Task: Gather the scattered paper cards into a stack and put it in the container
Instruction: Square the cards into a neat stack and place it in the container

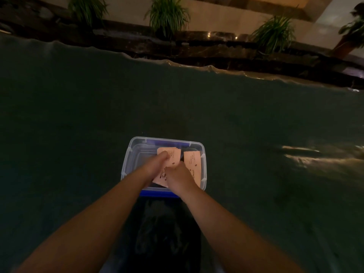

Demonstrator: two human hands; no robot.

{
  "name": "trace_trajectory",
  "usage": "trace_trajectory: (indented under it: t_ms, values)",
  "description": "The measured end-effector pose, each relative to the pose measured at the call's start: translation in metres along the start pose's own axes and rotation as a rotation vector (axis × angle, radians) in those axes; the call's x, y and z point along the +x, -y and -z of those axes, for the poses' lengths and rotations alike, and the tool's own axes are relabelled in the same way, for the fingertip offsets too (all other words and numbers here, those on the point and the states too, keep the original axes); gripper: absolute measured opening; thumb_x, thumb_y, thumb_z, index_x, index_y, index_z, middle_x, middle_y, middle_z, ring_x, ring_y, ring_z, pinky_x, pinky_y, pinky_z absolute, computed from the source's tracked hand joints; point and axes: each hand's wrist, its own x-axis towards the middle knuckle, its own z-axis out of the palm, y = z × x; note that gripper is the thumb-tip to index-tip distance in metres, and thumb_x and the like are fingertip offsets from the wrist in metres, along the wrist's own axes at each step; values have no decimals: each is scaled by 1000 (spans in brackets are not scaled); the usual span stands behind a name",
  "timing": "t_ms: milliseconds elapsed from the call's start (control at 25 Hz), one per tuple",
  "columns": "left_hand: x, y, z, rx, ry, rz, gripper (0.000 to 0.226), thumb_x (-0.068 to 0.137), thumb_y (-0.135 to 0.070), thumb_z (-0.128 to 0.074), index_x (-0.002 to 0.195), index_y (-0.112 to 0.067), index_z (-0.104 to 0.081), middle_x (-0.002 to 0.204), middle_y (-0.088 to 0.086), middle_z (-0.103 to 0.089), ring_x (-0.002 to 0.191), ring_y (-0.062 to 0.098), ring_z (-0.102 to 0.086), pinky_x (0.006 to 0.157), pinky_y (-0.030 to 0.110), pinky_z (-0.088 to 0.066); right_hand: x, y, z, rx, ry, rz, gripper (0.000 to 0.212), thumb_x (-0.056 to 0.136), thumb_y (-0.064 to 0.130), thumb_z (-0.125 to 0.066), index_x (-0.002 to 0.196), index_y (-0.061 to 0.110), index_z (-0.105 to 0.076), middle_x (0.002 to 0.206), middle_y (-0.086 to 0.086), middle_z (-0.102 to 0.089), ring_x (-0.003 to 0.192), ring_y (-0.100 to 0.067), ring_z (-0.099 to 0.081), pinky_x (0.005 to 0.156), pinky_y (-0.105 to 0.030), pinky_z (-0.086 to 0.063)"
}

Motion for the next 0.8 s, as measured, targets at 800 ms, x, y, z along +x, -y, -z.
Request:
trace_trajectory:
  t_ms: [800]
  values:
    - [-2, -19, -24, 114, -92, 106, 31, 112, -25, -44, 126, -4, -62, 128, 23, -68, 118, 33, -67, 114, 52, -49, 35, 3, -11, -282, -142, -26, 37, 105, 27, -56, 141, 19, -53, 86, 11, -47, 81, -10, -59, 83, -35, -47]
